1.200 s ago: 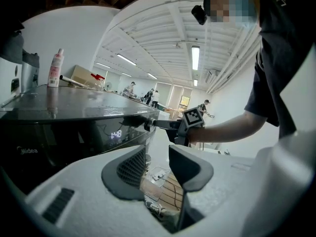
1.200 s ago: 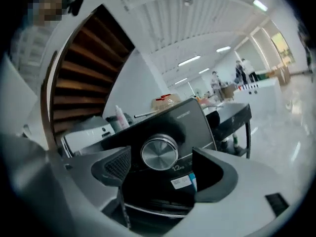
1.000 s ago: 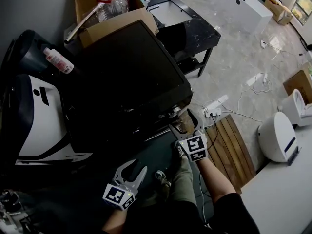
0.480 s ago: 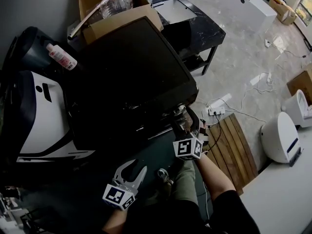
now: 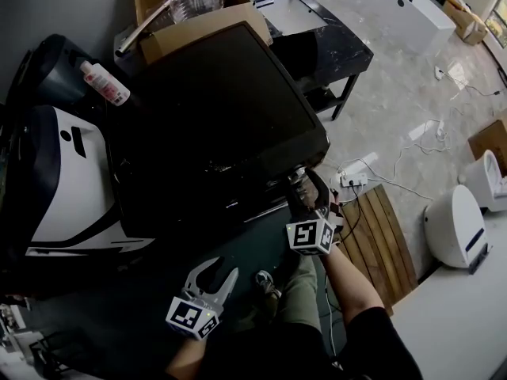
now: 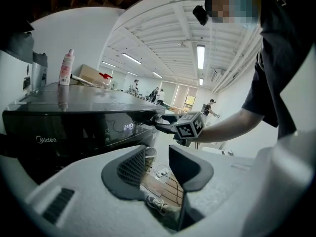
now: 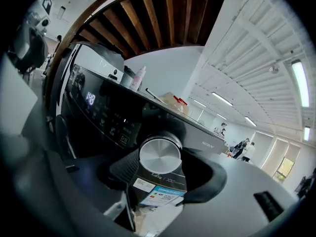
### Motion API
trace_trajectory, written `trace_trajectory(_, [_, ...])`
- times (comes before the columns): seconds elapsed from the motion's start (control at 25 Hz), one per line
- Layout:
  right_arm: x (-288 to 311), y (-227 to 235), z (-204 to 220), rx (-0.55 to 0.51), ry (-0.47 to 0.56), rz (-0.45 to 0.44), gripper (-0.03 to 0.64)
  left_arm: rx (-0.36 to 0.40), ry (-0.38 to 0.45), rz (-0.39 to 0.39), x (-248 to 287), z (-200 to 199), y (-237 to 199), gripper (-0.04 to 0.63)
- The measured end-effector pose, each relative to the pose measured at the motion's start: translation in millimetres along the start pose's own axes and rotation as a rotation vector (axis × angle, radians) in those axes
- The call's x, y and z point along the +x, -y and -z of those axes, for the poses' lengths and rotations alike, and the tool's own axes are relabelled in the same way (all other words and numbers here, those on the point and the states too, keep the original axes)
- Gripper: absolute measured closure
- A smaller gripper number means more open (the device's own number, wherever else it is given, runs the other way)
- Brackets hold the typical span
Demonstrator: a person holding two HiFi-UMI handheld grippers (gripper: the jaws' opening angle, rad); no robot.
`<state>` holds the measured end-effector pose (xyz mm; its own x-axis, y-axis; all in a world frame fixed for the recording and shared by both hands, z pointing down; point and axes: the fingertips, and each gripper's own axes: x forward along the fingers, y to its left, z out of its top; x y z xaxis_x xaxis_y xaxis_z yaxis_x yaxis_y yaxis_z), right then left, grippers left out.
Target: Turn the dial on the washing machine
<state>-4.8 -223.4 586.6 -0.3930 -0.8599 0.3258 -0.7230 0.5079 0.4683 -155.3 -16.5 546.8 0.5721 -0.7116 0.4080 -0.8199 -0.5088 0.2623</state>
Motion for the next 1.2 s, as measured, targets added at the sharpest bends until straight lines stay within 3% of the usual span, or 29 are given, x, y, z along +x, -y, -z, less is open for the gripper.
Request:
trace_trajectory(0.24, [0,5,-1,0.167,0.008,-0.044,0.347,0.002,0.003,0.013,3,0,3,0.453])
trace_trajectory(0.52, [0,6,3,0.497,0.024,-0.132,0.347,0.005,0.002,0.023,6,-3,4,0.453])
trace_trajectory(0.8, [0,10,4,0.671,0.034,-0.178,0.347,0.006,0.001,0.024,7,-3,7,0.453])
trace_trajectory(1.04, [2,12,11,0.988,0.058,-0.263,0.347,0.004,-0.002,0.027,9,-1,9,0.453])
trace_trajectory(1.2, [4,12,9,0.954,0.059,-0.263,0.344,0.006,-0.003,0.032,10,0,12,0.453])
